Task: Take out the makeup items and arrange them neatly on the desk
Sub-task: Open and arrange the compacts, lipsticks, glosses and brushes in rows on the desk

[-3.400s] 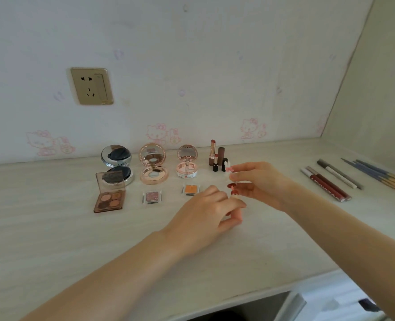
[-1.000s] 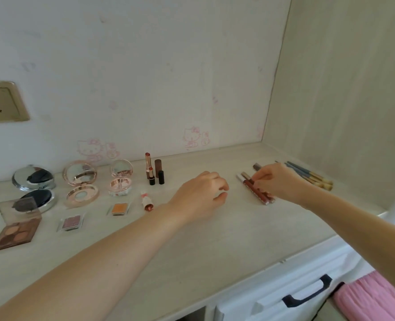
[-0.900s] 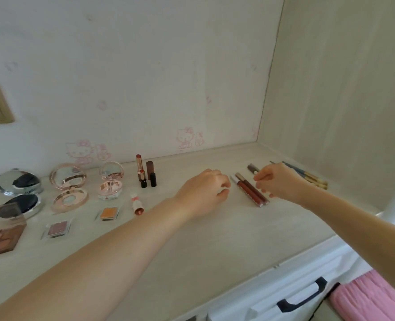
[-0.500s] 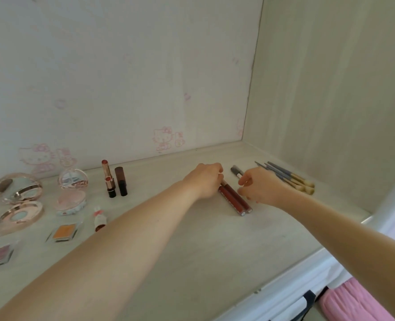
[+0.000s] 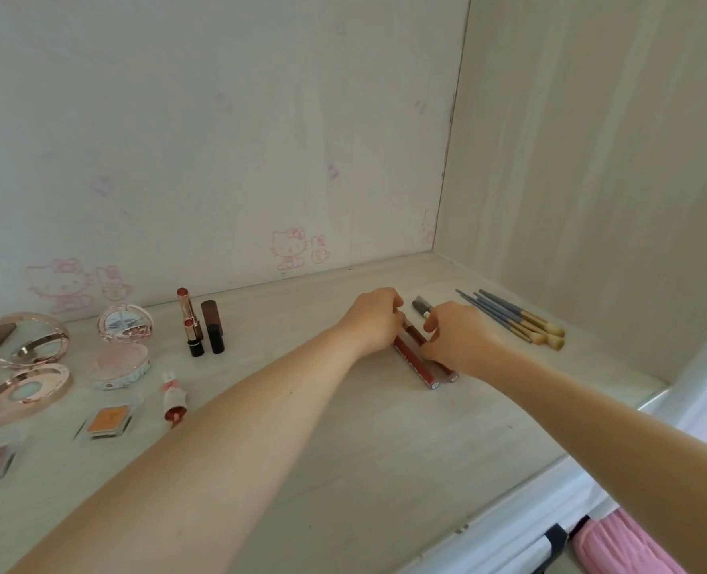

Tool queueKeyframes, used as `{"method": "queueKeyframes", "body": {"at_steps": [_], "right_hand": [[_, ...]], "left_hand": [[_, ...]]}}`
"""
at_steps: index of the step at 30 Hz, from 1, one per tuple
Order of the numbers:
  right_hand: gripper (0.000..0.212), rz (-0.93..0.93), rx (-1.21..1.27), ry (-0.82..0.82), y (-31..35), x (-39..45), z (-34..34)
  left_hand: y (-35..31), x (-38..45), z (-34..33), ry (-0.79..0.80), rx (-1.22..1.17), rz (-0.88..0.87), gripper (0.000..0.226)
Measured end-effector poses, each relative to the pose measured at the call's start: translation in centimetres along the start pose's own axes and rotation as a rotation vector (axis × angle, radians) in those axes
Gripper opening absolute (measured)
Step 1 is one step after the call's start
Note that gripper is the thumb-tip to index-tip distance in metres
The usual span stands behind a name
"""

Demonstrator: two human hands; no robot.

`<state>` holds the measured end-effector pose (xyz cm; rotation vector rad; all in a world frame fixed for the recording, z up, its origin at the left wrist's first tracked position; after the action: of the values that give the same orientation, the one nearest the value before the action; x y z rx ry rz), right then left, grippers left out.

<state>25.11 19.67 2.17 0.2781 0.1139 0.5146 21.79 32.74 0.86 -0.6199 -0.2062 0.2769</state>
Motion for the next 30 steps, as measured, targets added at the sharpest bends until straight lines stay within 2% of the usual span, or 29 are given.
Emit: {"method": "queueKeyframes", "body": {"at_steps": [3, 5, 9, 13, 20, 30], "right_hand": [[0.032, 0.025, 0.093, -0.057, -0.1, -0.6, 1.0], [0.024, 0.056, 0.223, -0.113, -0.1, -1.2, 1.8], [0.015, 0.115, 0.434, -0.199, 0.8, -2.9, 3.3], [0.014, 0.147, 0.582, -0.243, 2.6, -4.9, 4.3], [0.022, 0.191, 0.887, -0.276, 6.3, -8.7, 4.3], [0.009, 0.285, 1.011, -0.182, 13.1, -13.8, 0.7]], "left_hand": [[-0.9, -0.5, 1.1, -0.139, -0.182, 0.000, 0.030], [-1.4, -0.9, 2.1, -0.217, -0.354, 0.019, 0.028], [-2.2, -2.7, 4.3, -0.282, -0.806, 0.082, 0.033], [-2.5, -5.1, 6.3, -0.300, -1.071, 0.125, 0.027], [-1.4, -10.3, 9.2, -0.267, -1.199, 0.118, 0.021], [3.7, -18.6, 13.1, -0.305, -1.266, 0.136, 0.019]]}}
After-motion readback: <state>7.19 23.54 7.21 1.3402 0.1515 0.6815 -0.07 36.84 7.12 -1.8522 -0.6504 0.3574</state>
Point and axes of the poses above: each hand's wrist, its own x-axis towards the middle knuckle, its own z-axis out of the back of the hand, y = z × x, the point moved 2 cm from there along x, towards the middle knuckle, and after that the axes turned 1 degree about y, right-handed, at the moved point
